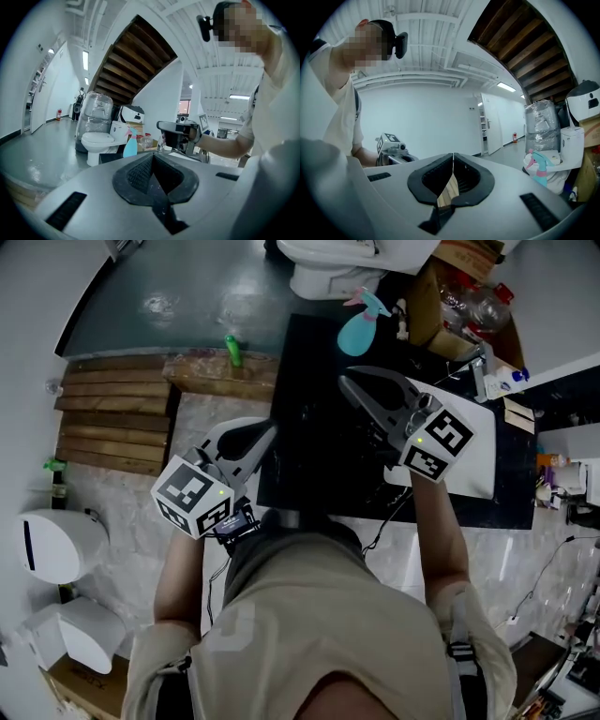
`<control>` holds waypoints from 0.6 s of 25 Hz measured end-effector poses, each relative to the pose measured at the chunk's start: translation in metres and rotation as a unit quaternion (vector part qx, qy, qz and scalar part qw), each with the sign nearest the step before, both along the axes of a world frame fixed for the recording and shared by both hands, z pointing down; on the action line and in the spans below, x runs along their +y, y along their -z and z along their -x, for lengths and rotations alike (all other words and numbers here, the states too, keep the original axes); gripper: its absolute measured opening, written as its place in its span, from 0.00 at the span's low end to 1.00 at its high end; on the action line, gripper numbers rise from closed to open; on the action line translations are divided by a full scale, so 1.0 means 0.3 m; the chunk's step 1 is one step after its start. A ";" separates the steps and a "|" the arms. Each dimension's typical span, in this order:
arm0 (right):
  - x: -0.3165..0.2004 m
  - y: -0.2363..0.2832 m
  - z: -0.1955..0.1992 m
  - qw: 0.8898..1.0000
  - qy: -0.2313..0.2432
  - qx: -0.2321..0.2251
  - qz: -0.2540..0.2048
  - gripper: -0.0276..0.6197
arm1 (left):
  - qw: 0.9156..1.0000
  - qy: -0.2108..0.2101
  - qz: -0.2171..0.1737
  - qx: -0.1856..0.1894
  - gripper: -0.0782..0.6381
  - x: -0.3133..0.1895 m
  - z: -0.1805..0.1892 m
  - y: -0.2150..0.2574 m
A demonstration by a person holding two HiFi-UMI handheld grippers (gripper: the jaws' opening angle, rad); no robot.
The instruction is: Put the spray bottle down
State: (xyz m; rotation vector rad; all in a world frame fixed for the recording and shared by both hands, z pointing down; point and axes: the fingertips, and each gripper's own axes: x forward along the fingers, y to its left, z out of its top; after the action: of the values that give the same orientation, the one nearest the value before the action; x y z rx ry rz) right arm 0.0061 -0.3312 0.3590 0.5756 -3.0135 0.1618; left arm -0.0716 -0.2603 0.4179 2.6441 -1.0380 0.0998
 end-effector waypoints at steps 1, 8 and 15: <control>0.023 -0.001 0.016 1.000 0.002 -0.002 -0.001 0.08 | 1.000 -0.002 -0.001 -0.001 0.12 0.004 -0.001 0.001; 0.136 0.012 0.072 1.000 0.010 -0.020 -0.007 0.08 | 1.000 -0.006 -0.007 -0.003 0.12 0.025 -0.013 0.019; 0.203 0.011 0.075 0.999 0.013 -0.029 -0.004 0.08 | 0.999 -0.007 0.002 0.037 0.12 0.065 0.006 0.044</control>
State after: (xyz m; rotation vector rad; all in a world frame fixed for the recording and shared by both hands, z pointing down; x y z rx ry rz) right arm -0.0164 -0.2702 0.3557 0.5413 -3.0781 0.1673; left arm -0.0735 -0.2408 0.4046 2.6293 -0.9947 0.0065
